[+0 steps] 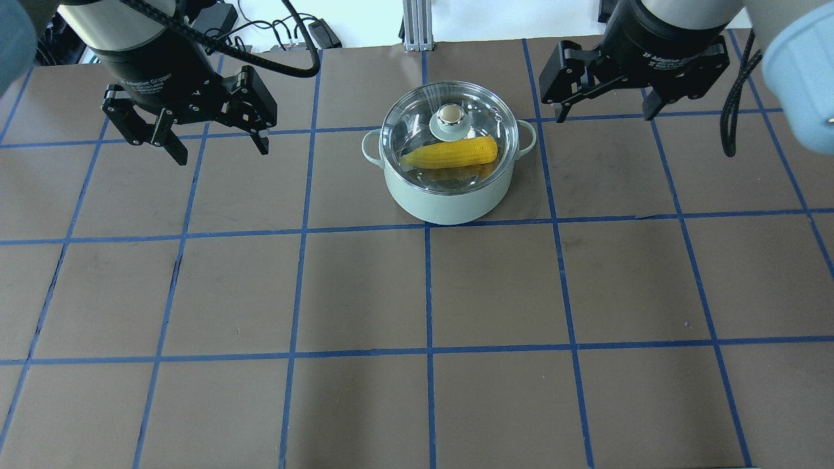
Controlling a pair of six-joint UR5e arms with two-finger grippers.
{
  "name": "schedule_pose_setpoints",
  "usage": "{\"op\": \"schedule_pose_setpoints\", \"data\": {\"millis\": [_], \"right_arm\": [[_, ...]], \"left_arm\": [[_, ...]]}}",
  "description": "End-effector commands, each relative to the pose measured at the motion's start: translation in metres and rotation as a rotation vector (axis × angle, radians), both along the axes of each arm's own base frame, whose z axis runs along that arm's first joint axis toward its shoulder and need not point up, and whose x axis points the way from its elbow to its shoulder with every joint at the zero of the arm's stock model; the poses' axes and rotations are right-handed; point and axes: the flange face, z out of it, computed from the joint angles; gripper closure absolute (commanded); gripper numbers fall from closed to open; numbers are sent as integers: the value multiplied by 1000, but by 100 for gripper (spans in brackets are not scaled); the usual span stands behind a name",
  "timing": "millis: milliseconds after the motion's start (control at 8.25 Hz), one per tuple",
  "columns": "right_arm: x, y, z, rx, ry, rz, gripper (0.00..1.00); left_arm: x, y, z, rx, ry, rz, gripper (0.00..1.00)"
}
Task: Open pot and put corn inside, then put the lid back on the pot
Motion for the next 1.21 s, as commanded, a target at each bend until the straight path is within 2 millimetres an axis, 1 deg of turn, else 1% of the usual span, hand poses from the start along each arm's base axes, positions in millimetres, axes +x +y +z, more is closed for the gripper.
{"op": "schedule_pose_setpoints", "data": {"millis": [0, 485, 1091], "right_arm": [[-2, 3, 2, -2, 15, 15, 0], [0, 3, 2, 0, 5, 20, 0], [-2, 2, 1, 3, 6, 12, 0]], "left_arm": [[1, -3, -3, 6, -2, -1, 0], [1, -3, -3, 5, -4, -1, 0], [1, -2, -1, 2, -5, -1, 0]]}}
